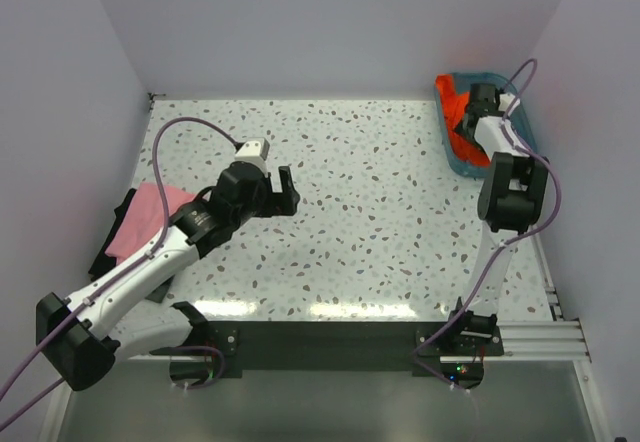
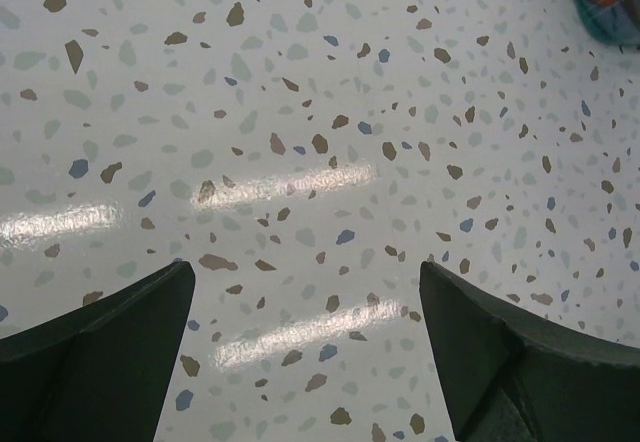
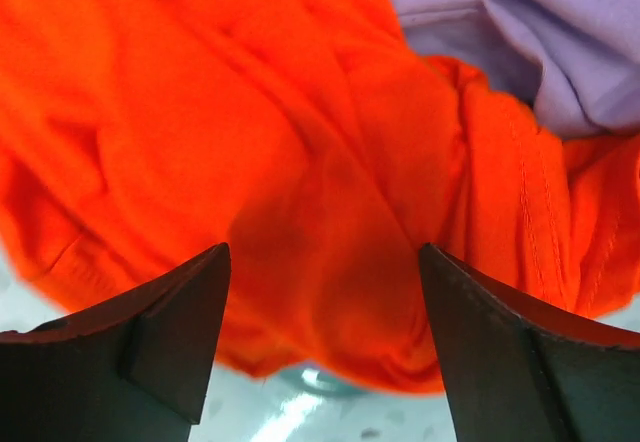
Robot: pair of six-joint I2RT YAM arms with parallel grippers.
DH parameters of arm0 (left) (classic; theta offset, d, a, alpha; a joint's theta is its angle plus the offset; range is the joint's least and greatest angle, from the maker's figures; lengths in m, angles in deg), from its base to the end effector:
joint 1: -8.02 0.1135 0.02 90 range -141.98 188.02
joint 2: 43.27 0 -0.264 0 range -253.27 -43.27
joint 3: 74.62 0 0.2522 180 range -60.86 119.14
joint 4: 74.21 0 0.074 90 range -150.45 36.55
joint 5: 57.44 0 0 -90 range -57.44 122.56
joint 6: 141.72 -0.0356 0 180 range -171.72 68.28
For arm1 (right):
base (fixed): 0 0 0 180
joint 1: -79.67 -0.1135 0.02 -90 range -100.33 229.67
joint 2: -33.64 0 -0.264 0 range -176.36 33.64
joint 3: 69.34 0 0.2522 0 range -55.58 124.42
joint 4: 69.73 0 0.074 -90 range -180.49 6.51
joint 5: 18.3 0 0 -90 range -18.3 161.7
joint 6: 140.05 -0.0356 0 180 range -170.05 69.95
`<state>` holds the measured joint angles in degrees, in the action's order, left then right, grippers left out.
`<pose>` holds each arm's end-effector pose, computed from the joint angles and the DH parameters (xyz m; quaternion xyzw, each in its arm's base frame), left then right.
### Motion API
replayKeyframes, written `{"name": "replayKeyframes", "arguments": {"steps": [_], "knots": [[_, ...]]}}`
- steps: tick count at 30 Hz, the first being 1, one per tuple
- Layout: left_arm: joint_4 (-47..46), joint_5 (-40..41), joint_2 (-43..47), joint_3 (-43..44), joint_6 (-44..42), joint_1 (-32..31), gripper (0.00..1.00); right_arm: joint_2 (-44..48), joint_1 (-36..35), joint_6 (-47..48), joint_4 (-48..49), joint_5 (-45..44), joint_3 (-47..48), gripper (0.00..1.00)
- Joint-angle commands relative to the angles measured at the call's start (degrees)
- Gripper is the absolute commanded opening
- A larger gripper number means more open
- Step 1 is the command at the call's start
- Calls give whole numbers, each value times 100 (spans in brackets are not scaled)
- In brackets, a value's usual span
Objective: Fold and stack the t-shirts
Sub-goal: Grab the tshirt from the pile
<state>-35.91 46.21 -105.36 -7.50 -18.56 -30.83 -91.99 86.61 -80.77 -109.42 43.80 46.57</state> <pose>0.1910 -0.1430 0.3093 -0.0130 0.8754 -0.1927 0.4431 0.4854 -0.0759 0.2054 0.3729 0.8346 -0.1519 0.3760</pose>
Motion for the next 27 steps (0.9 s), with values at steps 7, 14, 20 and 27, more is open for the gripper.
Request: {"name": "replayKeyframes", "arguments": {"steps": [7,14,20,27], "knots": [[-265,-337,-155,113,-241,343,100,-489,115,-233,476,-102,586,51],[-283,-381,-173,113,-249,431,100,-200,123,-189,545,-40,517,0],[-379,-529,-199,122,-258,466,100,642,18,74,773,-172,350,0],[-537,-758,-146,104,-258,484,100,1952,-368,347,1292,-576,-221,0]]}}
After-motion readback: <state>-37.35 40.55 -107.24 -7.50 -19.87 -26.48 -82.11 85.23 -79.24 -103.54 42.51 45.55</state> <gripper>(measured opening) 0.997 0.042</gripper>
